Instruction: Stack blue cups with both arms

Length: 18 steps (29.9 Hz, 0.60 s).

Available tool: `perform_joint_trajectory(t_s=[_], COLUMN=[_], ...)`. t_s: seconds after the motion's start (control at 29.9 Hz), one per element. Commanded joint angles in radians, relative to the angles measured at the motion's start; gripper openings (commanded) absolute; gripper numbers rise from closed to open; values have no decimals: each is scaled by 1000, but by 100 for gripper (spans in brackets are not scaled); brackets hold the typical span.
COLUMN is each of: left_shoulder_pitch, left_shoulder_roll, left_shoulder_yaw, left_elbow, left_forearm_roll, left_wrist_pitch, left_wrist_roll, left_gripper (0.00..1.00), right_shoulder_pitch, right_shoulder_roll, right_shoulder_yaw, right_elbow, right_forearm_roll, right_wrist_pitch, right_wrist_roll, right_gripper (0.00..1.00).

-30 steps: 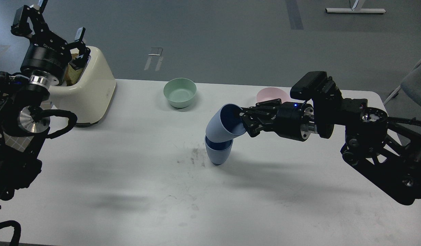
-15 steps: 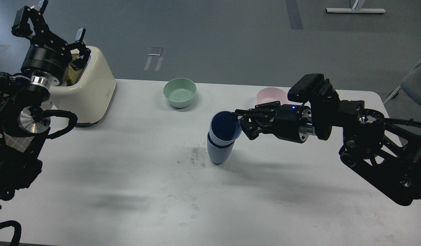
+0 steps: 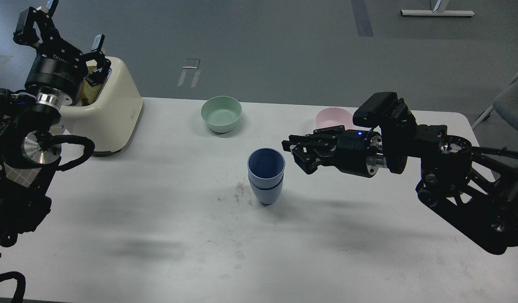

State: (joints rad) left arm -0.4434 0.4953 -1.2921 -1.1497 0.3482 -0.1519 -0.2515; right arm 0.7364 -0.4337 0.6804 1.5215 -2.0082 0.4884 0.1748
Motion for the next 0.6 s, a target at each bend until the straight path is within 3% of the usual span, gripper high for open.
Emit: perform_joint_trajectory(t_s=[0.0,0.07,0.13,0.23,0.57], left_shoulder_pitch=[0,0,0,0,0], left_shoulder_roll=[0,0,2,8,14], left_shoulder_yaw=[-1,-1,0,0,2], left_elbow=[-1,-1,-1,-1,1], left_forearm_roll=[0,0,0,0,2], left_wrist_pitch=[0,0,0,-2,-5], left_wrist_roll=[0,0,0,0,1], left_gripper=[98,98,98,98,98], right_shoulder_pitch=[4,8,3,-2,0], right_shoulder_roll=[18,33,44,68,217], right_shoulder_yaw=[17,48,123,223,752], right_elbow=[-1,-1,-6,-18,-125], right_forearm_roll=[0,0,2,5,64], right_wrist_pitch=[0,0,0,0,0], right_wrist_roll=[0,0,0,0,9], right_gripper=[52,66,94,100,100])
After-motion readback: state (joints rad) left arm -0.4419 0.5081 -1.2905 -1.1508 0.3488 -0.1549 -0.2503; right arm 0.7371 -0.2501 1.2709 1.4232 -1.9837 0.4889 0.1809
